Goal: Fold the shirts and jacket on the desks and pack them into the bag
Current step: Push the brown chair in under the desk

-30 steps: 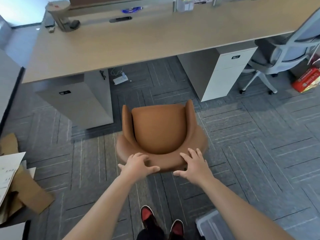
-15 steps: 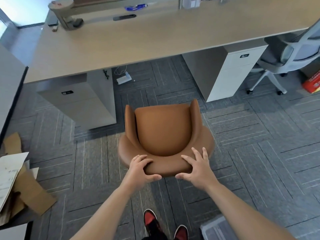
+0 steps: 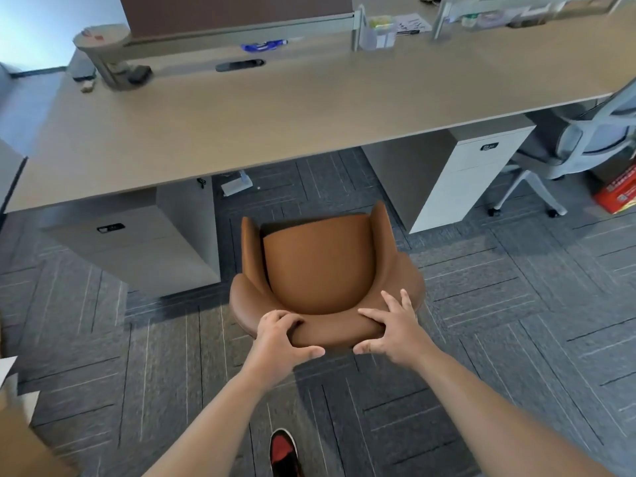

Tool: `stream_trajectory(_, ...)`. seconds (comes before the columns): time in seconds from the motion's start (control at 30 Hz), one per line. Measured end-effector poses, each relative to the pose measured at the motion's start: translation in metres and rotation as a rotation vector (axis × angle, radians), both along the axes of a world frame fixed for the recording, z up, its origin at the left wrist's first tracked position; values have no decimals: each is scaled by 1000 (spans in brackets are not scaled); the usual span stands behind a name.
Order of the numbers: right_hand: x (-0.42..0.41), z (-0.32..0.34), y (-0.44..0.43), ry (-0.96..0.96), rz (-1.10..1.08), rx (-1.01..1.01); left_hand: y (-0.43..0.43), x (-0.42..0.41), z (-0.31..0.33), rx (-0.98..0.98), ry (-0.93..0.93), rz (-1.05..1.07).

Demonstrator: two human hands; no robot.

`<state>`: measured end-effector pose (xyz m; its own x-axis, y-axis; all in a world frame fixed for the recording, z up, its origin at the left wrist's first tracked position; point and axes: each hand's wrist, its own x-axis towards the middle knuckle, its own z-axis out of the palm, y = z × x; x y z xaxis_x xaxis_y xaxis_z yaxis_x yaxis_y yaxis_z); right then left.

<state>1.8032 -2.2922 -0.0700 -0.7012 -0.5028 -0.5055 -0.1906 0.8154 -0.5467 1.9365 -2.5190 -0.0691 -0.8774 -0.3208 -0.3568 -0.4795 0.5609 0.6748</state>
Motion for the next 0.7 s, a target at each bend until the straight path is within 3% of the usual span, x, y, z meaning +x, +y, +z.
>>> stream_trajectory(0.37, -107, 3, -96, 11, -35, 39, -95, -116, -5, -25, -16, -28)
stream_trajectory(0.7, -219, 11, -138, 71, -15, -3, -122, -226, 0, -56, -63, 45)
